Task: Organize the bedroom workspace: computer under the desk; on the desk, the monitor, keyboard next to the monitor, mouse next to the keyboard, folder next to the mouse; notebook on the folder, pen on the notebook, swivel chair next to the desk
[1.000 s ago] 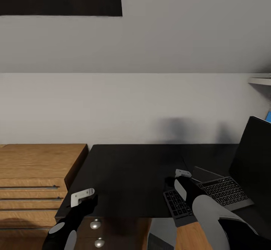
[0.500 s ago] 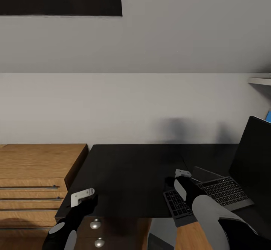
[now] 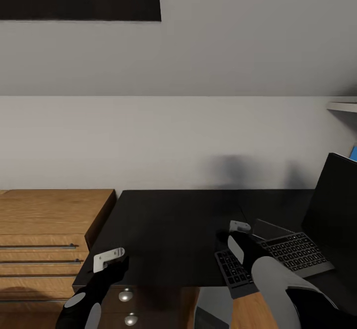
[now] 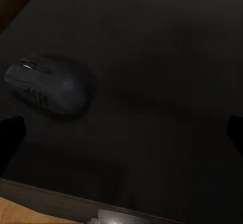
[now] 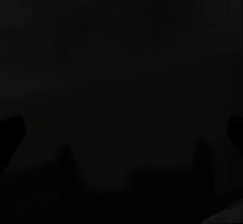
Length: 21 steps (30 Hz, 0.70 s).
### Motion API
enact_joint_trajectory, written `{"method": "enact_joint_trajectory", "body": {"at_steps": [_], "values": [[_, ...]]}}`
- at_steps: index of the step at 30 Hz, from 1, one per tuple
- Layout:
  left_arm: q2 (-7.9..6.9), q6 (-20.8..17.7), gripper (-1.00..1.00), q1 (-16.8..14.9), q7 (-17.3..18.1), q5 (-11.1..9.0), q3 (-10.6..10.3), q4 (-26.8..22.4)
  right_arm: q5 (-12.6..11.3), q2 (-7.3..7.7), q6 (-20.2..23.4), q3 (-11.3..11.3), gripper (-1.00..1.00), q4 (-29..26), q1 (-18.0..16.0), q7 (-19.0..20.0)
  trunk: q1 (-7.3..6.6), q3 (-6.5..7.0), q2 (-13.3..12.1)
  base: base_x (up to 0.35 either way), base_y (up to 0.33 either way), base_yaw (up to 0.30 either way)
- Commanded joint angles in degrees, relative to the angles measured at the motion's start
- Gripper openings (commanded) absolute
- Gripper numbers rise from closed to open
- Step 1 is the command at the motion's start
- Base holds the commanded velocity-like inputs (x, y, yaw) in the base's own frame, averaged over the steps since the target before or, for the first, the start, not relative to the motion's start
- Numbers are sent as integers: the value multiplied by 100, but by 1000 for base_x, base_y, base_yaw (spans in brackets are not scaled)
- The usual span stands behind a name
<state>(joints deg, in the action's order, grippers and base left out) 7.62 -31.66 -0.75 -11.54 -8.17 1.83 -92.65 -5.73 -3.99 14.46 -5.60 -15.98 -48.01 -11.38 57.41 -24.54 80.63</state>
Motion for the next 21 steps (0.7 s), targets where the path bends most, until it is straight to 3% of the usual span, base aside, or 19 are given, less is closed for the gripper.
{"method": "enact_joint_trajectory", "body": {"at_steps": [1,5,7,10,17,19,21], "values": [[2,-24,100,-4,-40,-61,2,-7,-57,-7,-29,-14,100,-19,-1,-27,0,-7,4,0,0,0],[2,-24,100,-1,-40,-62,2,-7,-49,-24,-157,-8,100,-41,1,-30,0,-7,4,0,0,0],[2,-24,100,-4,-41,-57,-6,-7,-10,-221,-211,-17,100,-313,19,-56,0,-7,4,0,0,0],[2,-24,100,-3,-42,-56,-7,-7,6,-260,-213,-14,100,-449,66,-61,0,-7,4,0,0,0],[2,-16,100,-4,-42,-53,-14,-7,35,-468,-184,110,100,-1579,757,-74,0,-7,4,0,0,0],[2,-15,100,-4,-42,-53,-15,-7,34,-505,-152,297,100,-2175,1137,-101,0,-7,4,0,0,0],[2,-15,100,-4,-42,-53,-16,-7,32,-515,-120,393,100,-2459,1313,-126,0,-7,4,0,0,0]]}}
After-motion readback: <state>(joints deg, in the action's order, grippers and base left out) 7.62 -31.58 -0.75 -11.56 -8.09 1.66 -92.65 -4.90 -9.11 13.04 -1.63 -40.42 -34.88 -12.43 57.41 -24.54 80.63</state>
